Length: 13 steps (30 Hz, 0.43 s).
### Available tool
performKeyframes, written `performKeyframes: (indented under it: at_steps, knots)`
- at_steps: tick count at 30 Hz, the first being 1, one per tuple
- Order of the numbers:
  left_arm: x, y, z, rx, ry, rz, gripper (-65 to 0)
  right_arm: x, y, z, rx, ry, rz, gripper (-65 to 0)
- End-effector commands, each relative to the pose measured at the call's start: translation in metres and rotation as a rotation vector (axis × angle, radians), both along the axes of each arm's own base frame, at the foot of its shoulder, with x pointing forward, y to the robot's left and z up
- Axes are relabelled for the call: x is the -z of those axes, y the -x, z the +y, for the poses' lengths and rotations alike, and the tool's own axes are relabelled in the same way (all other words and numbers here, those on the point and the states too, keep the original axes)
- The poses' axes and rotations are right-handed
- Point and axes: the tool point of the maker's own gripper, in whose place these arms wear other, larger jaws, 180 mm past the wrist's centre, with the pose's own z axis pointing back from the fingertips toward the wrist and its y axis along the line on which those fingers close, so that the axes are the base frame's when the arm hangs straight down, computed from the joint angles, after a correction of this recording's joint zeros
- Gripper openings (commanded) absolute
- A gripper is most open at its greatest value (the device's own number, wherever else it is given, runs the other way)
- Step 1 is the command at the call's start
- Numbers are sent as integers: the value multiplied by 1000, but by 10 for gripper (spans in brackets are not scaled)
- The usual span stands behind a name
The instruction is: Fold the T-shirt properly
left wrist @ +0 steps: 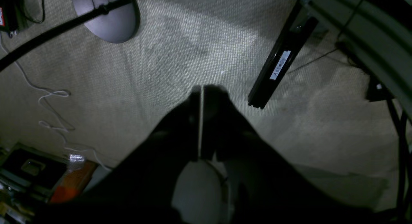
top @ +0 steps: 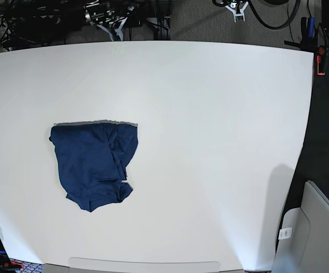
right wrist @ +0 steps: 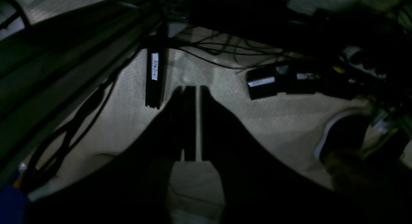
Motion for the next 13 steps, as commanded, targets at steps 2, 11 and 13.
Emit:
performKeyframes:
  at_steps: [2,11,13]
  knots:
    - [1,16,-1,-10,-8,41,-648,0,-6,6,-20,-1,-16,-640]
    - [4,16,-23,-16,19,51,-648,0,7,23,-33,-26,3,-640]
    - [4,17,-31,-19,32,54,-648,0,8,23,-27,-28,4,-640]
